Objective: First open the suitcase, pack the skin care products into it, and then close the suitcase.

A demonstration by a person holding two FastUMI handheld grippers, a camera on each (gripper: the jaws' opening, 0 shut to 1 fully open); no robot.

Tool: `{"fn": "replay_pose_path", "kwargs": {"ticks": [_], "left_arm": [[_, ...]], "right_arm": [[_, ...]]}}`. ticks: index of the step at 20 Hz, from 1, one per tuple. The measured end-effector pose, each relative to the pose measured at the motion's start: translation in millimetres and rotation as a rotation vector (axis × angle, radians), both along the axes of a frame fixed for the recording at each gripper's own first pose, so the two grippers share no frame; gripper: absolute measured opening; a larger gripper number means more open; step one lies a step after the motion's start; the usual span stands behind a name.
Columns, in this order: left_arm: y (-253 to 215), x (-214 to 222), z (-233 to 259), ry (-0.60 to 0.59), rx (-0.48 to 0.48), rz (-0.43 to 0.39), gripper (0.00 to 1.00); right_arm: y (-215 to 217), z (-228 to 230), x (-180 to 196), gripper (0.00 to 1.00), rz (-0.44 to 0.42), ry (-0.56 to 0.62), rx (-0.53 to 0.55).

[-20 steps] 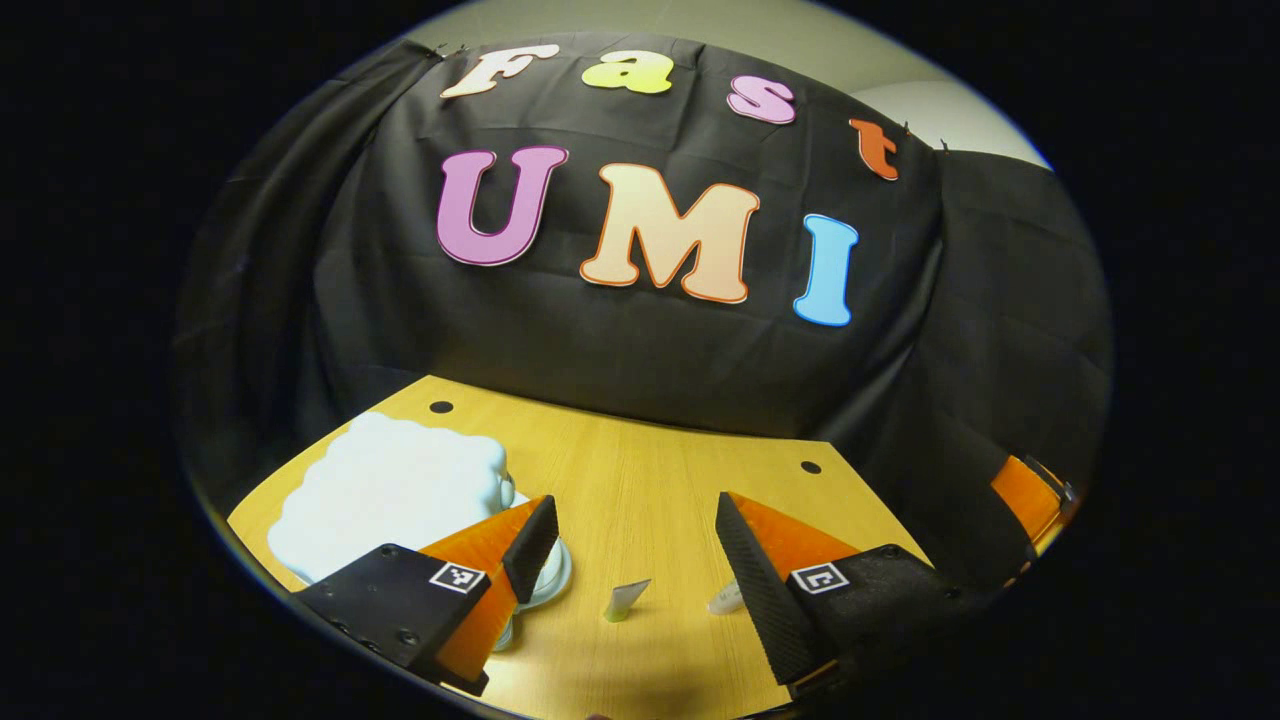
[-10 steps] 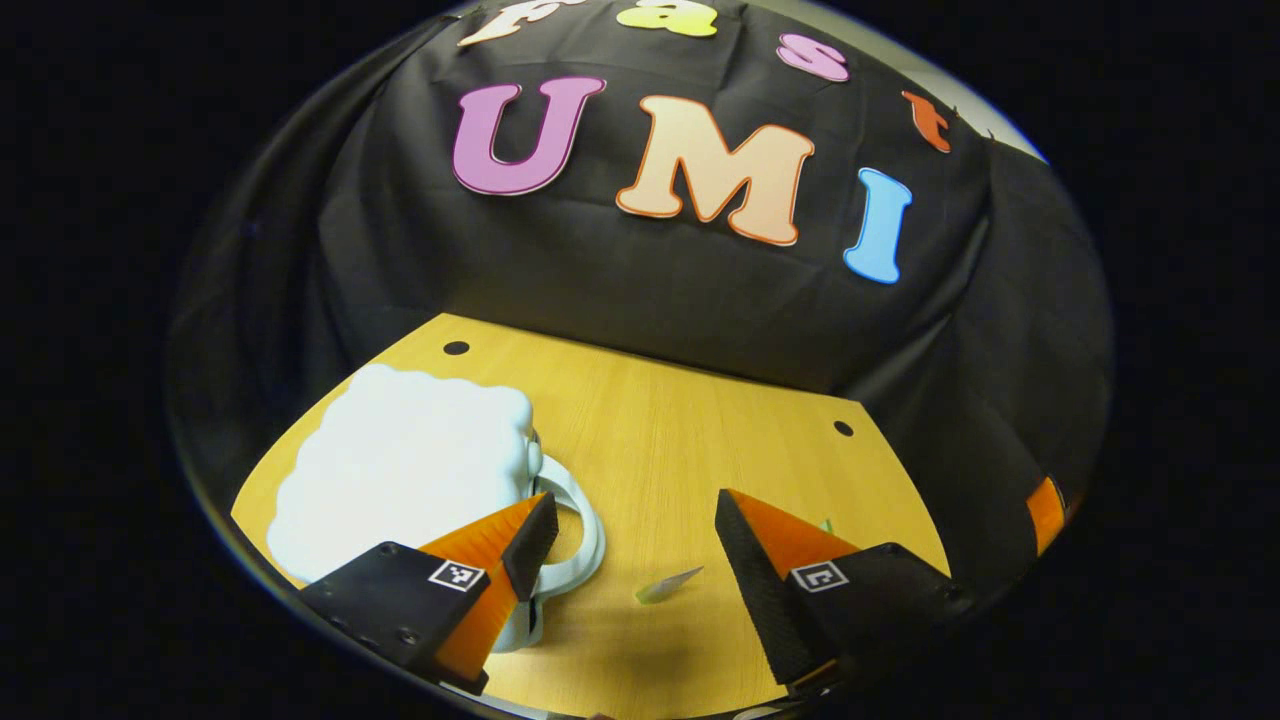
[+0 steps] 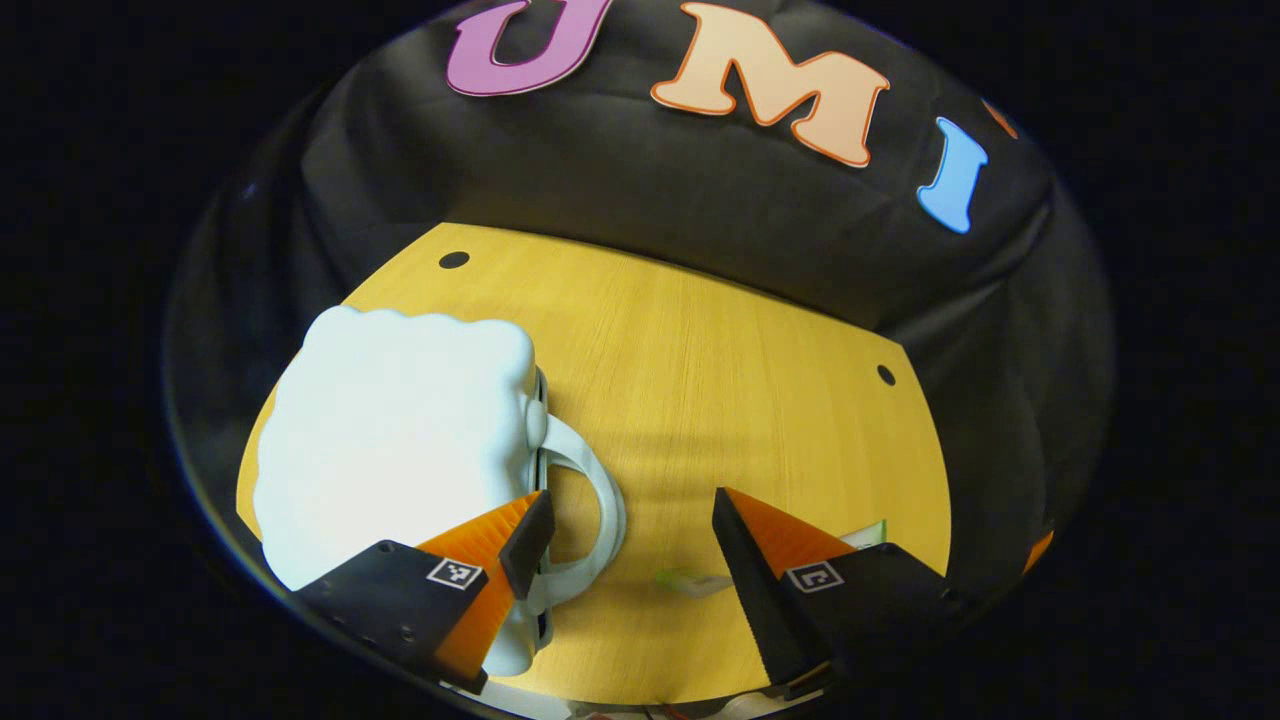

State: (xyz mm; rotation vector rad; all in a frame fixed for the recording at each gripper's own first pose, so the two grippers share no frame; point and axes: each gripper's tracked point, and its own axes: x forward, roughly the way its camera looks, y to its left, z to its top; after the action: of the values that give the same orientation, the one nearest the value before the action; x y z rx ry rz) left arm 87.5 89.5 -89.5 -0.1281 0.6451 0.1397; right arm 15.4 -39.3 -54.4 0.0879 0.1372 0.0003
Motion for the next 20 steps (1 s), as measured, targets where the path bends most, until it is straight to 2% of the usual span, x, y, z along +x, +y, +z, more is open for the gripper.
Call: {"fn": "replay_pose_path", "kwargs": {"ticks": [3,6,7,8,9,10,12,14,16,17,18,19,20], "left_arm": [[3,12,-16,0.091,0.011,0.002,0.92],[8,16,-35,0.179,-0.003,0.033,0.83],[9,18,-41,0.206,-0.008,0.04,0.76],[11,20,-46,0.226,-0.013,0.043,0.75],[12,21,-51,0.248,-0.015,0.048,0.78],[13,22,-55,0.265,-0.015,0.053,0.72],[15,23,-62,0.298,-0.017,0.063,0.71],[15,24,-67,0.322,-0.026,0.066,0.57],[15,26,-74,0.346,-0.034,0.071,0.47],[17,27,-78,0.357,-0.039,0.079,0.46],[18,28,-81,0.367,-0.043,0.086,0.37],[20,29,-85,0.379,-0.042,0.094,0.37],[22,30,-87,0.39,-0.043,0.098,0.31]], "right_arm": [[-11,-7,0,0.98,-0.02,0.022,0.011],[-22,-10,0,0.98,-0.042,0.027,0.014],[-26,-10,2,0.98,-0.049,0.028,0.015],[-30,-10,2,0.98,-0.055,0.029,0.017],[-33,-10,2,0.98,-0.061,0.031,0.018],[-36,-13,1,0.98,-0.067,0.033,0.018],[-41,-15,1,0.98,-0.076,0.04,0.021],[-44,-17,0,0.98,-0.081,0.045,0.025],[-46,-19,0,0.98,-0.088,0.044,0.025],[-47,-19,-1,0.98,-0.089,0.046,0.025],[-49,-21,-1,0.98,-0.091,0.049,0.026],[-50,-21,-1,0.98,-0.092,0.051,0.027],[-51,-22,-2,0.98,-0.095,0.054,0.026]]}}
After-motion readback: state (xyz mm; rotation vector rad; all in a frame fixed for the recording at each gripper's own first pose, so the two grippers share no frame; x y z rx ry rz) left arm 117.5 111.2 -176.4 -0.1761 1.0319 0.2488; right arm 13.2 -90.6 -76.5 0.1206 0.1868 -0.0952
